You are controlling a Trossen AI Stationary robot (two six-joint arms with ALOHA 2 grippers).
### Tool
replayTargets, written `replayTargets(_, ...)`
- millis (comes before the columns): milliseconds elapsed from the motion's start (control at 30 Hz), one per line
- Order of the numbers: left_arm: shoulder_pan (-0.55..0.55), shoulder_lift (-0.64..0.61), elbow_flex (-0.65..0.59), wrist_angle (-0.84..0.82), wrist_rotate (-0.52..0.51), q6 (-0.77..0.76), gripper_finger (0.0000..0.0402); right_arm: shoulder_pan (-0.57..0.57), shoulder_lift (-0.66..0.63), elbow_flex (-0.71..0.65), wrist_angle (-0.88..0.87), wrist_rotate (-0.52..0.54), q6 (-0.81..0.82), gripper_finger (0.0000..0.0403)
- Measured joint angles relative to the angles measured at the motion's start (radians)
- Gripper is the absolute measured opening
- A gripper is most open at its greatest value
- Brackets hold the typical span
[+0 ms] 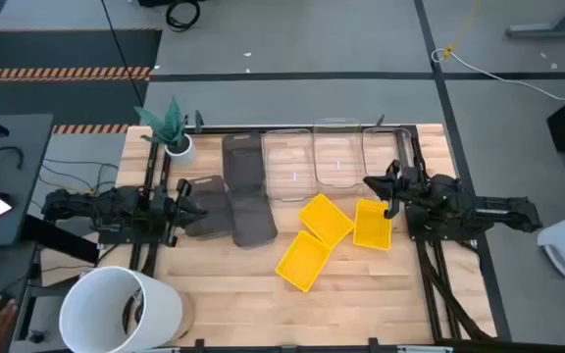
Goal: Stack baskets by color
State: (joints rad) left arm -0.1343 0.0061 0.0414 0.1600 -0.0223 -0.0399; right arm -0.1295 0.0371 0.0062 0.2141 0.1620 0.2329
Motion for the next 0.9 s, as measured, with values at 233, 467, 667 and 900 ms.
replayTargets(233, 0.0, 0.0, 0.0, 0.0, 0.0, 0.0, 0.0038, 0.0, 0.0, 0.0, 0.0, 0.0, 0.0, 0.0019)
replayTargets(467, 0.0, 0.0, 0.0, 0.0, 0.0, 0.0, 0.0028, 0.0, 0.0, 0.0, 0.0, 0.0, 0.0, 0.0019)
replayTargets(667, 0.0, 0.0, 0.0, 0.0, 0.0, 0.0, 0.0033, 0.0, 0.0, 0.0, 0.0, 0.0, 0.0, 0.0019)
replayTargets(900, 0.0, 0.0, 0.0, 0.0, 0.0, 0.0, 0.0038, 0.0, 0.0, 0.0, 0.0, 0.0, 0.0, 0.0019)
